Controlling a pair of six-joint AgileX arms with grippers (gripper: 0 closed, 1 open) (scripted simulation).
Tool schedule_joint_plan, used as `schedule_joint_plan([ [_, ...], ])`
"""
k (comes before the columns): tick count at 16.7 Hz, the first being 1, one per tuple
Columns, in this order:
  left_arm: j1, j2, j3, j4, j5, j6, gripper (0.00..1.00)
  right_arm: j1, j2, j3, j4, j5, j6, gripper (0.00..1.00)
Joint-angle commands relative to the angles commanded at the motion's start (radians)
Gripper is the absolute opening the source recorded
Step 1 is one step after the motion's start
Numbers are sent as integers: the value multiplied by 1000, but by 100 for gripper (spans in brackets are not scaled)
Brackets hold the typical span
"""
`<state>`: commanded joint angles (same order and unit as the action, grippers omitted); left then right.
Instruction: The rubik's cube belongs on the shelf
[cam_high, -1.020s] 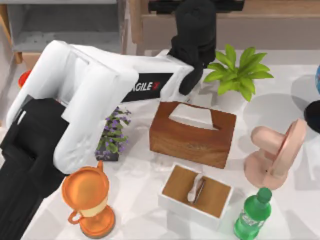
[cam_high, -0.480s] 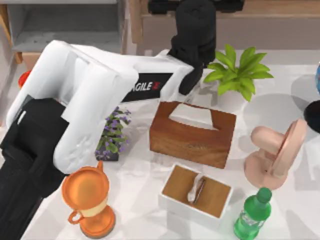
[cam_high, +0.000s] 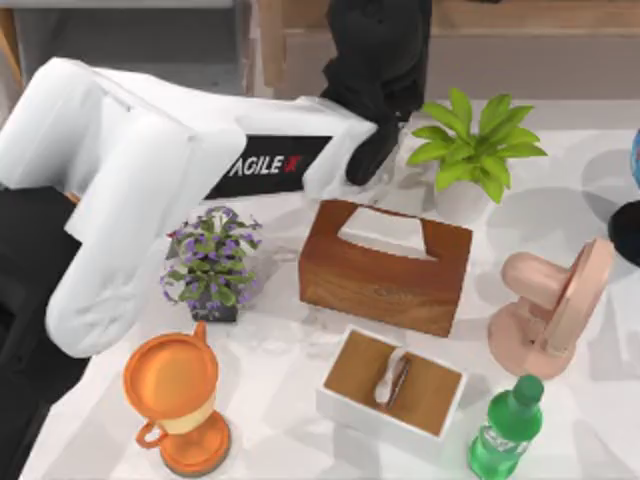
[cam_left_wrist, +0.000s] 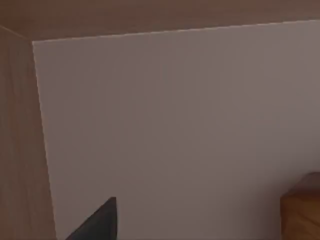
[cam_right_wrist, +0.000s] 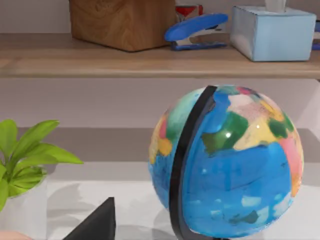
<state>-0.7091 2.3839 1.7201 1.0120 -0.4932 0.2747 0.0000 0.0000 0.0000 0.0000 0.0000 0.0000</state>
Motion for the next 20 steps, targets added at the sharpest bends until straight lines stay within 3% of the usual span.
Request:
schedule_joint_plan([
  [4,40,-181,-195,133,158,166,100,0,0,0,0,0,0,100],
  [8,193,-359,-423,271,346,367,100,0,0,0,0,0,0,100],
  [11,388,-465,-602,362,494,528,100,0,0,0,0,0,0,100],
  [20,1113,-603,-1071,543,929,998,100,0,0,0,0,0,0,100],
])
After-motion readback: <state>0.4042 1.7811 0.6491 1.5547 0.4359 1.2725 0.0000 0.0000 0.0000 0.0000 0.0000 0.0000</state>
